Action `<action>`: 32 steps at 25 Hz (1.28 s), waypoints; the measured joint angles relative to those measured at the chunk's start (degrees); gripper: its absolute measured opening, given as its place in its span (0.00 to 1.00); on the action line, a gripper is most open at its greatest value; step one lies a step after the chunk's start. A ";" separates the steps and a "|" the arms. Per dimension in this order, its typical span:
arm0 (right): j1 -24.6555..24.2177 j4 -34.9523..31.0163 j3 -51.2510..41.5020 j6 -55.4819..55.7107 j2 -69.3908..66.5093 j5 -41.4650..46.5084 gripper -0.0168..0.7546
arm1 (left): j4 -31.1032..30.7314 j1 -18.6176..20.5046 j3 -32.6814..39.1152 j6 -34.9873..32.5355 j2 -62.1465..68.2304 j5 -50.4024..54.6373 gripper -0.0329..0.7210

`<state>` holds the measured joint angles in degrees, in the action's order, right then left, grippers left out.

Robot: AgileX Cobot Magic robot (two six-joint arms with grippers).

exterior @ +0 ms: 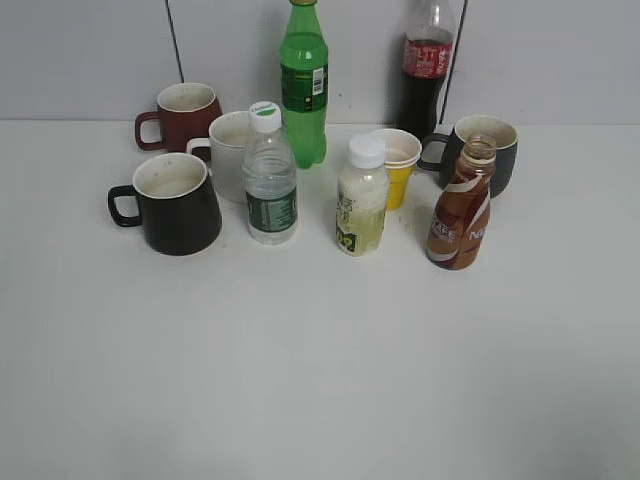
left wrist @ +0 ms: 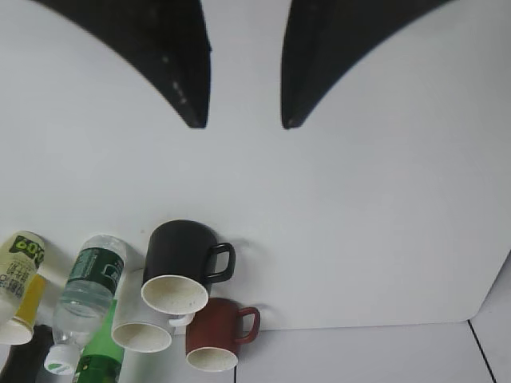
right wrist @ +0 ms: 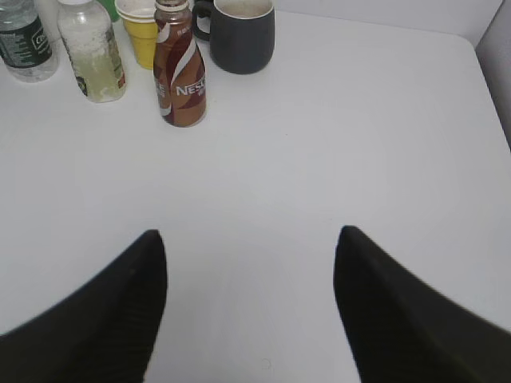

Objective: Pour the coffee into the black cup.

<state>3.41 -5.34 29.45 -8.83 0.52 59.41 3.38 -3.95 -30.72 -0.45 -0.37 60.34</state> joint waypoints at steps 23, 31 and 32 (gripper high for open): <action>0.00 -0.47 0.23 -0.02 0.00 -0.61 0.66 | 0.00 -0.07 -1.62 0.00 3.63 -18.72 0.36; 0.00 -6.51 -0.66 -0.02 -8.34 -21.68 0.66 | -0.05 -0.63 6.72 0.00 16.72 -49.33 0.36; 0.00 -7.47 -1.38 -0.02 -10.21 -24.44 0.66 | 0.00 -0.63 8.06 0.00 19.45 -53.77 0.36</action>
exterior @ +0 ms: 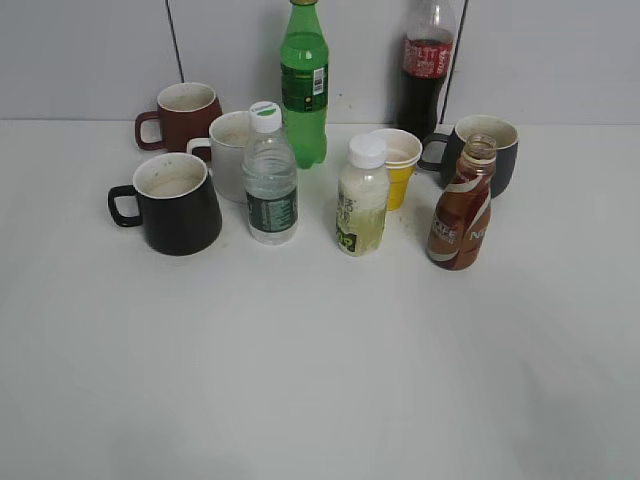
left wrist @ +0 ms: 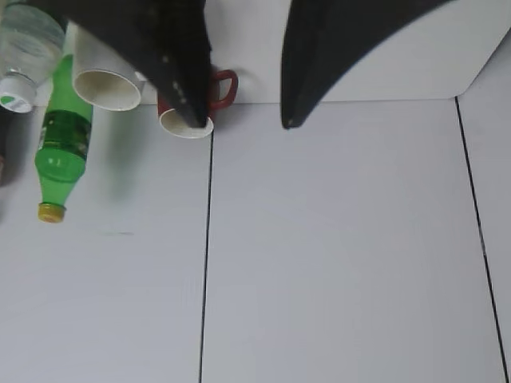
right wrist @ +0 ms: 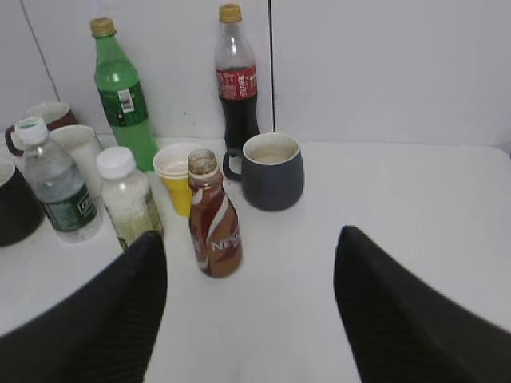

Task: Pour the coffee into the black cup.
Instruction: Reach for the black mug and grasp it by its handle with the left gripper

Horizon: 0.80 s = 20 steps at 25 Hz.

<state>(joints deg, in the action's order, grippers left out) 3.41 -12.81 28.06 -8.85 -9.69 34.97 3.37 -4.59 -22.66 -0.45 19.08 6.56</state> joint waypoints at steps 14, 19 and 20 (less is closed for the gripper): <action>4.70 -4.76 -7.61 -2.19 -35.74 -44.65 0.66 | 0.53 -0.11 2.85 0.00 49.00 -40.10 0.36; 8.28 -4.27 -7.66 -1.45 -48.23 -59.47 0.66 | 0.26 -0.11 2.85 1.13 61.32 -47.52 0.36; 9.55 -3.21 -7.66 -1.45 -51.04 -62.25 0.65 | -0.04 -0.11 2.85 1.24 64.14 -49.42 0.36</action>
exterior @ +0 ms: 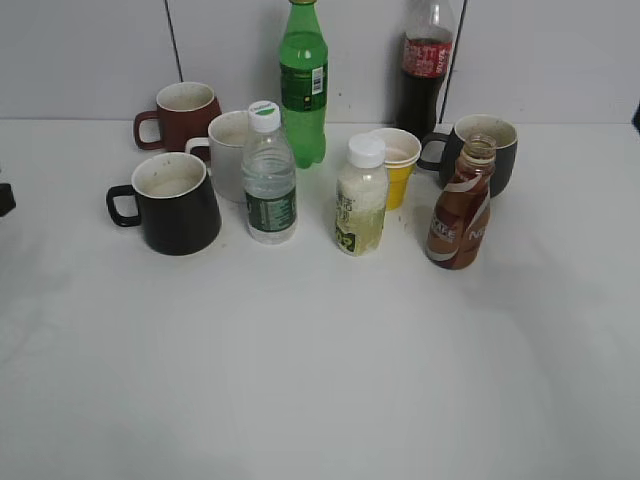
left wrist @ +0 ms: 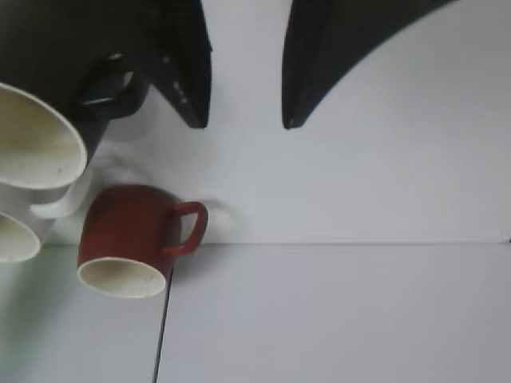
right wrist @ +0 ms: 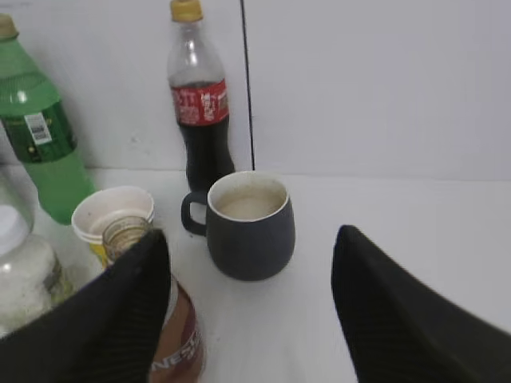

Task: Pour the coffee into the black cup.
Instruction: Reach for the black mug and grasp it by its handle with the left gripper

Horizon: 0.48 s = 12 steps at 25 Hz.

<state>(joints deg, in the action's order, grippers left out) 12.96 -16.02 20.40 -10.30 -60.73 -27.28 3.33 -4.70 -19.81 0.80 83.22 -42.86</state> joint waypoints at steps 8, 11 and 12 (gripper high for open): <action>3.94 3.48 -3.99 0.84 -18.46 -17.95 0.62 | -8.99 0.00 0.00 2.13 18.00 -19.41 0.36; 4.14 5.19 -7.21 1.82 -22.12 -25.76 0.62 | -10.55 0.00 -0.07 2.23 23.61 -24.94 0.36; 4.14 6.07 -8.29 2.74 -23.61 -28.20 0.62 | -10.69 0.00 -0.14 2.23 25.38 -25.34 0.36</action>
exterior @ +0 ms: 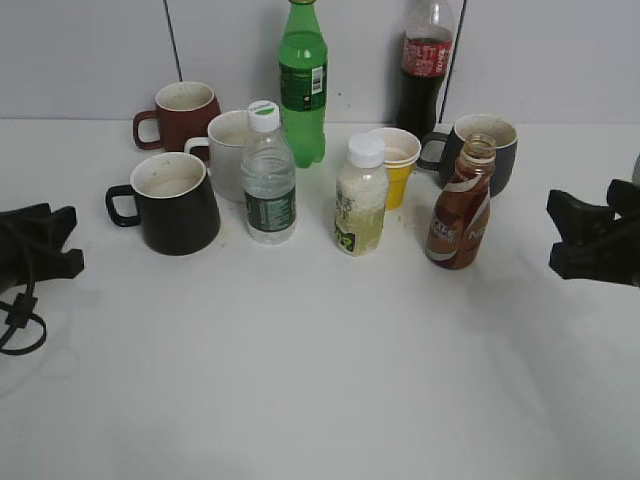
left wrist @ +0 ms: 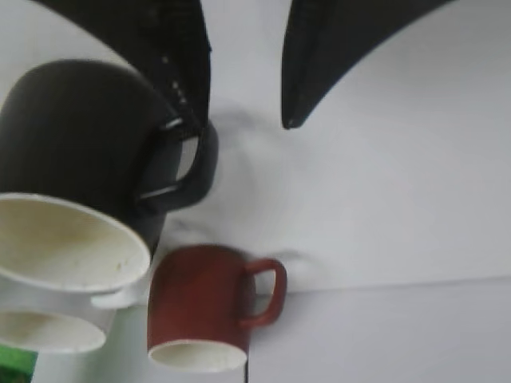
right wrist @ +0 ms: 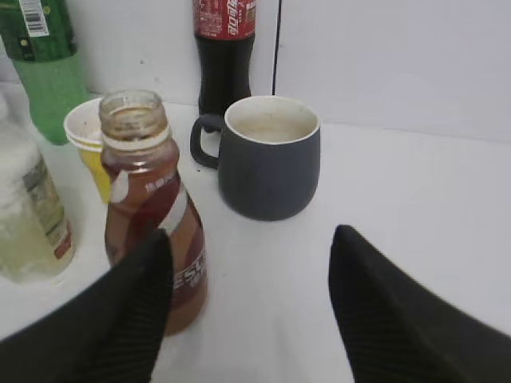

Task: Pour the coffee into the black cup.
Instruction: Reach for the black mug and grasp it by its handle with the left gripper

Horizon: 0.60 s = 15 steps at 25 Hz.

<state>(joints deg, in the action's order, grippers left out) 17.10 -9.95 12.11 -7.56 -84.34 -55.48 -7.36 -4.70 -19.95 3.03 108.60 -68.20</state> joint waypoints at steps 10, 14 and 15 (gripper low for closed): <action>0.00 5.81 -4.46 1.77 -12.84 -13.21 0.62 | -2.49 0.00 -2.72 0.12 5.04 -0.98 0.38; 0.00 5.93 -4.46 1.87 -16.39 -13.45 0.62 | -5.24 0.00 -7.25 0.18 7.39 -1.04 0.44; 0.00 5.93 -4.46 1.87 -16.66 -13.59 0.62 | -5.66 0.00 -8.12 0.18 7.98 -1.10 0.45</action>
<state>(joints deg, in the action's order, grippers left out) 17.10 -4.02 7.65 -5.69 -101.00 -69.07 -13.03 -4.70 -28.07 3.21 116.58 -69.30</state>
